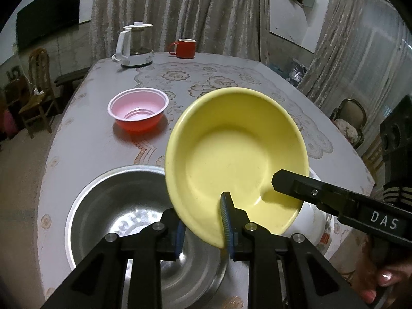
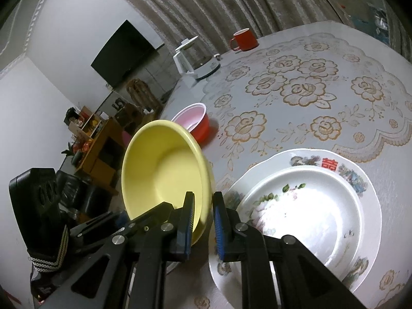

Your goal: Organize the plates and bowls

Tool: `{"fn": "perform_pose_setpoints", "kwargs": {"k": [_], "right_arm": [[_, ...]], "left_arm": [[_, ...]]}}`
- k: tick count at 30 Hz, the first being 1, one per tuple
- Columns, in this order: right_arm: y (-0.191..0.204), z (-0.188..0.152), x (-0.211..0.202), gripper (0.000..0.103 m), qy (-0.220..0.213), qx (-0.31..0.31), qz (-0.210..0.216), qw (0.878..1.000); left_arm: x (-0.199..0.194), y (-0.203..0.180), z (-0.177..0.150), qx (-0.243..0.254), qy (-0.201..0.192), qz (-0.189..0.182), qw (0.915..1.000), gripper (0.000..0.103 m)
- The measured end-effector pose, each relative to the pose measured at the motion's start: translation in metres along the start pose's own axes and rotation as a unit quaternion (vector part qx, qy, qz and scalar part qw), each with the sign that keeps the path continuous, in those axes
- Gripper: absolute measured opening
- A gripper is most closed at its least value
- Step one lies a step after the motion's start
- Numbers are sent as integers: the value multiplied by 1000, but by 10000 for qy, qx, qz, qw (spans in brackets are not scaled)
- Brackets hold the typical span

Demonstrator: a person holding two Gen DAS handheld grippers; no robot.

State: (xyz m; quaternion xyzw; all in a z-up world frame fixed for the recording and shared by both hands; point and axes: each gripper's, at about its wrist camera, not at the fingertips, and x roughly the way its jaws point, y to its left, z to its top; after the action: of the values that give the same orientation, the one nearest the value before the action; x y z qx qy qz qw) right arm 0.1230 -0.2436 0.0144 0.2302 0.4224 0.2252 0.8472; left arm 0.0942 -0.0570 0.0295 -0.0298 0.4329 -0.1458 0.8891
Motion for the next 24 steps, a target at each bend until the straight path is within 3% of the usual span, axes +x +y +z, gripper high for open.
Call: {"fn": "perform_pose_setpoints", "kwargs": {"k": [24], "right_arm": [[42, -29, 47, 15, 777, -379, 195, 9961]], "left_arm": [[-8, 58, -39, -499, 216, 325, 9980, 26]]}}
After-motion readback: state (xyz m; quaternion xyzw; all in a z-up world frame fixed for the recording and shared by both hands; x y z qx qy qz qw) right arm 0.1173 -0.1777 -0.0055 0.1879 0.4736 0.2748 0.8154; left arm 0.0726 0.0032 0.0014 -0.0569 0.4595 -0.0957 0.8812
